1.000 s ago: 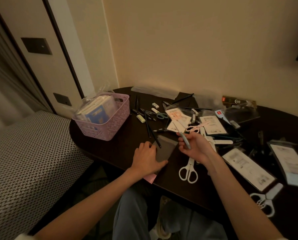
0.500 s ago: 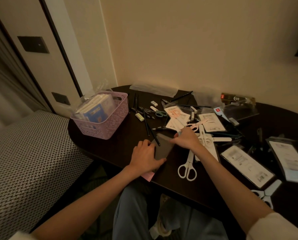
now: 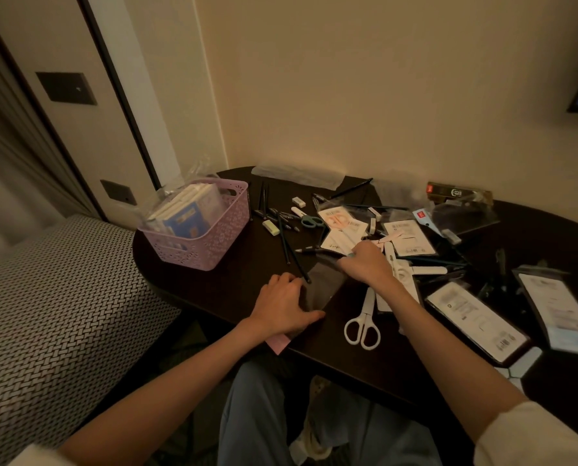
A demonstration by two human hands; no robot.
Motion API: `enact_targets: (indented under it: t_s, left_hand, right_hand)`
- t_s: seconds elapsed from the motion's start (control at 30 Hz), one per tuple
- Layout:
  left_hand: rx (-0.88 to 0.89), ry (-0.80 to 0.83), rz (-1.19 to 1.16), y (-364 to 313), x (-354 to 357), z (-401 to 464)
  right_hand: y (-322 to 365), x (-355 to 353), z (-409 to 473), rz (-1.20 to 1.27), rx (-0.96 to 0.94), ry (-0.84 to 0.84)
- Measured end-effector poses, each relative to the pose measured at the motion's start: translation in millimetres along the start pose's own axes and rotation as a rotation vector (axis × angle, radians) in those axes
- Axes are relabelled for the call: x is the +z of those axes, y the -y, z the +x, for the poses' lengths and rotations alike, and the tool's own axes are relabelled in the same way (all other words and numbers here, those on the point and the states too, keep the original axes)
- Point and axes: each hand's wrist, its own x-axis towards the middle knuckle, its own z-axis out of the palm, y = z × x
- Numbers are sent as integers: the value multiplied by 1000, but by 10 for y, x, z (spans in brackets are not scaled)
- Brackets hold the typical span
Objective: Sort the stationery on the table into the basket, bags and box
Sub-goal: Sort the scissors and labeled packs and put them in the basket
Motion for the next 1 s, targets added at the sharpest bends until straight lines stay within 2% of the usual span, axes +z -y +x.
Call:
enact_targets:
  t_s: [0.33, 0.5, 0.63, 0.8, 1.0]
  left_hand:
    - [-13, 13, -283, -240, -90, -21]
    - [-35, -188, -469, -403, -140, -2]
    - [-4, -297, -574, -442, -160, 61]
    - [171, -400, -472, -413, -228, 100]
    - [231, -354, -322, -357, -280, 133]
  right_hand:
    - [-36, -356, -253, 527, 65, 116]
    - [-120, -444, -388, 689, 61, 178]
    - [-141, -455, -429, 720, 80, 165]
    - [-113, -500, -502, 667, 36, 116]
    - [-85, -491, -526, 522, -31, 42]
